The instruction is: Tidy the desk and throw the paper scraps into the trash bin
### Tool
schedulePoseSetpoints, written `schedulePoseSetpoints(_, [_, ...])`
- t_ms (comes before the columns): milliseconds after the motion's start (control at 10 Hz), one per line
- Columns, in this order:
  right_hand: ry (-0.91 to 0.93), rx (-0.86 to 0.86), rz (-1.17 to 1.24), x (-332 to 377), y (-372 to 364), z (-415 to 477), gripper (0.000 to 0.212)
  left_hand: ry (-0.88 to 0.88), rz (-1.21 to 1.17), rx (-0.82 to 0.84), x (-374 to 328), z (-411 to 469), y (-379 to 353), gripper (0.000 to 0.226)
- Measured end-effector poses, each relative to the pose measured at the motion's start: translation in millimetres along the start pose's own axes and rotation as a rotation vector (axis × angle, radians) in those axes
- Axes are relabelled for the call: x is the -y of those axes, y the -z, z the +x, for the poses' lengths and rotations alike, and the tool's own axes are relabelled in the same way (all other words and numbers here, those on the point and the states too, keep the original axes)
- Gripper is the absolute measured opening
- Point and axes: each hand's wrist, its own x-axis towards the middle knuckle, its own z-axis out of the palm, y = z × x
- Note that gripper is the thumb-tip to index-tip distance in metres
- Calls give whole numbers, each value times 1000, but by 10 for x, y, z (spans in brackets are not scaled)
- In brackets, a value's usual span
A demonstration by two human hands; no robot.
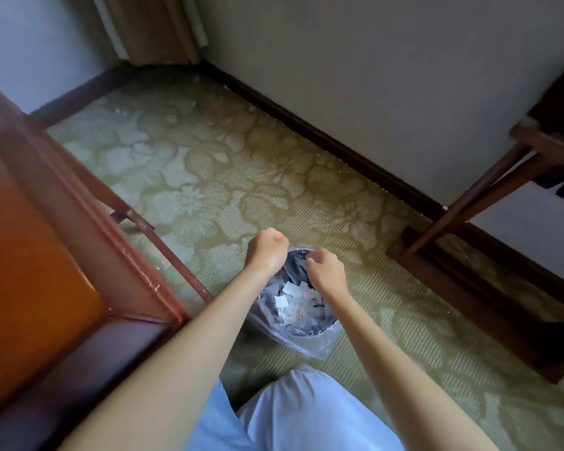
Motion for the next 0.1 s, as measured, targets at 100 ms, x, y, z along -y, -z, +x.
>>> schedulePoseSetpoints(100, [172,-139,-63,390,299,-314,29,-180,8,-154,-298,-384,333,28])
